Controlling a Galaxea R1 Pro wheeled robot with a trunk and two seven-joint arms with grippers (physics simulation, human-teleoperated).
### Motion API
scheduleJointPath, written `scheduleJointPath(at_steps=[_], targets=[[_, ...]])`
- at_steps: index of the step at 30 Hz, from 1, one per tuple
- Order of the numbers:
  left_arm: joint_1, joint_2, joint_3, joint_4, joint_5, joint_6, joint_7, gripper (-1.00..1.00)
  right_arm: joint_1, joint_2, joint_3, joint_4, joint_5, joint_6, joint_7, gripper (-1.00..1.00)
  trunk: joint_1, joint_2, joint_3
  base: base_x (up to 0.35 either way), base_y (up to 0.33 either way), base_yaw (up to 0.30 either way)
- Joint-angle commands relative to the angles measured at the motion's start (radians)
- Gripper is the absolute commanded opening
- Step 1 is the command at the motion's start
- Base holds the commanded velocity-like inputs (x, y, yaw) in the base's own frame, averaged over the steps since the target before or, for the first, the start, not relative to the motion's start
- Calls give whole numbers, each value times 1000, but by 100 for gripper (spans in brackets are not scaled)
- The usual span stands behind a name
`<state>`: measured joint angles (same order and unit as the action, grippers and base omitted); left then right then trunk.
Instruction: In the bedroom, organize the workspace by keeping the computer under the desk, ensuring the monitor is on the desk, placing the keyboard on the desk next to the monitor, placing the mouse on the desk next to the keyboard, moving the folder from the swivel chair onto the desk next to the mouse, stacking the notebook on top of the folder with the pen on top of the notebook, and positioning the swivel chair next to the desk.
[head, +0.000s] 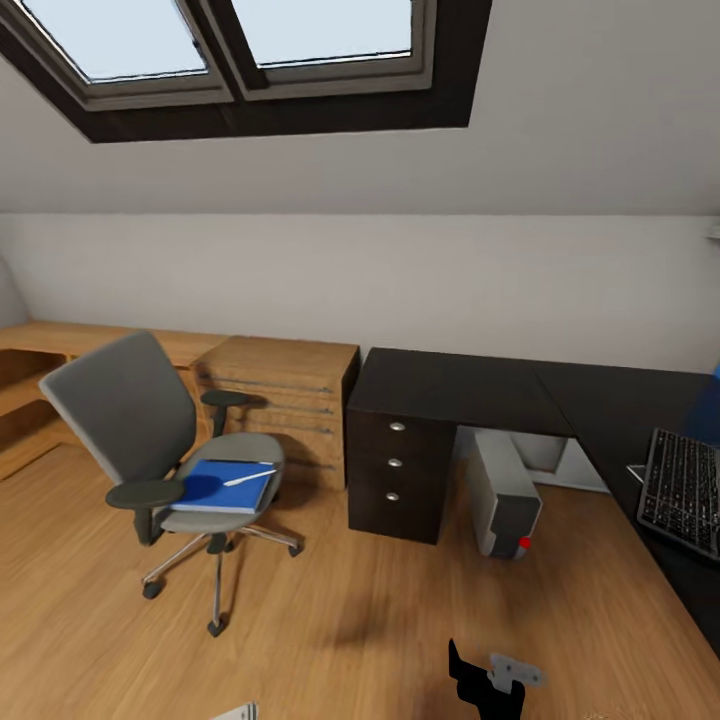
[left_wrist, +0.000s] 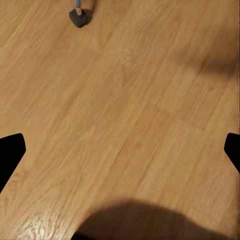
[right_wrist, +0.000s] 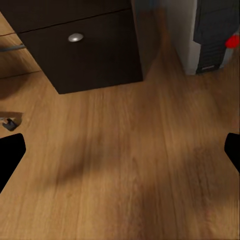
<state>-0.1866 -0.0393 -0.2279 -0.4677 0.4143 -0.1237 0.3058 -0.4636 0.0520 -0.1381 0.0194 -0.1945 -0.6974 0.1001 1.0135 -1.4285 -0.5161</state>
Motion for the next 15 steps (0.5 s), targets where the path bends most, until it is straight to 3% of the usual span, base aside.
scheduleJointPath(at_steps=[1, 15], targets=[[-1, 1, -8, 0, 11, -5, 7, 100, -1, 0, -8, 2, -6, -4, 10, 100, -4, 7, 2, 6, 4, -292], [-1, 1, -8, 0, 11, -5, 7, 100, -1, 0, -8, 2, -6, -4, 10, 100, -58, 105, 46, 1, 1, -293]])
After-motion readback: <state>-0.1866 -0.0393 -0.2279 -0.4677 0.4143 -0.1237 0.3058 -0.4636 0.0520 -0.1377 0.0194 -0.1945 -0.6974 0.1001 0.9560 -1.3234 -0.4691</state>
